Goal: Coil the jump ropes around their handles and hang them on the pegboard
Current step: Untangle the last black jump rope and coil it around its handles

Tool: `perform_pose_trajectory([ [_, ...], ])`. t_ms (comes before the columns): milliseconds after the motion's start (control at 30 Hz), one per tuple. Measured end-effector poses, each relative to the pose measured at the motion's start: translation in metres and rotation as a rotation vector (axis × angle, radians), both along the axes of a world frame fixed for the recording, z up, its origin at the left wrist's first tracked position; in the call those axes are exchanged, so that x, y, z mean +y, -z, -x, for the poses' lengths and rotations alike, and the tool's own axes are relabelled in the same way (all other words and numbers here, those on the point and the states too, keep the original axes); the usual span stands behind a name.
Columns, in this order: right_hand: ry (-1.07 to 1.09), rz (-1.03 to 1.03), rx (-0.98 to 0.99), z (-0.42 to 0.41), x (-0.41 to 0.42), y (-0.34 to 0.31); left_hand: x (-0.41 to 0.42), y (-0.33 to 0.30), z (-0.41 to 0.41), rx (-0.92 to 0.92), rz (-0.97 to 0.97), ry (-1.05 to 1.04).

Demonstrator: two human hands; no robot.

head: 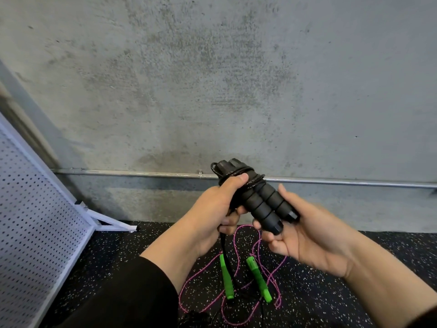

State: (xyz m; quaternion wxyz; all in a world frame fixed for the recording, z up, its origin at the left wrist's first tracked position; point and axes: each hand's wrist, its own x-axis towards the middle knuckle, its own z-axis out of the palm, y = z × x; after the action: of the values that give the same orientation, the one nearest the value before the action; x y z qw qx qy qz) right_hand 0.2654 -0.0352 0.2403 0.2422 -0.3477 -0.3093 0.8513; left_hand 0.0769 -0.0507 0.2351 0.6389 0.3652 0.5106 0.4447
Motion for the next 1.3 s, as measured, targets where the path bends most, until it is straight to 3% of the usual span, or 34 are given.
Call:
perform_pose_trajectory([
  [100, 0.152, -0.140, -0.055, 0.002, 0.005, 0.002, 0.000, -0.001, 0.003, 0.067, -0.016, 0.009],
  [300, 0.365, -0.577, -0.455, -0.003, 0.013, 0.002, -0.002, -0.002, 0.007, 0.214, 0.047, 0.035],
  [400, 0.270, -0.823, -0.754, -0.009, 0.017, 0.001, -0.001, -0.002, 0.007, 0.153, 0.088, 0.002],
  [533, 0.150, -1.001, -0.888, -0.006, 0.014, 0.001, -0.001, 0.000, 0.005, 0.074, 0.132, -0.035],
  [833, 0.113, -1.348, -1.173, 0.012, 0.005, 0.018, 0.001, 0.005, 0.001, -0.057, 0.150, -0.044],
  [967, 0.075, -1.512, -1.221, 0.019, -0.001, 0.021, 0.001, 0.006, 0.001, -0.095, 0.161, -0.164],
  [1067, 0.058, -1.367, -1.080, 0.019, -0.004, 0.016, 0.003, 0.005, 0.004, -0.051, 0.116, -0.200],
  [1167, 0.277, -0.828, -0.700, 0.016, -0.004, 0.005, 0.002, 0.000, 0.004, -0.082, 0.059, -0.160],
  [1233, 0.217, -0.396, -0.363, 0.014, -0.006, -0.003, 0.002, -0.002, 0.004, -0.090, 0.018, -0.122],
  [1300, 0.075, -0.144, -0.132, 0.011, -0.010, -0.009, 0.001, -0.003, 0.004, -0.061, -0.016, -0.087],
])
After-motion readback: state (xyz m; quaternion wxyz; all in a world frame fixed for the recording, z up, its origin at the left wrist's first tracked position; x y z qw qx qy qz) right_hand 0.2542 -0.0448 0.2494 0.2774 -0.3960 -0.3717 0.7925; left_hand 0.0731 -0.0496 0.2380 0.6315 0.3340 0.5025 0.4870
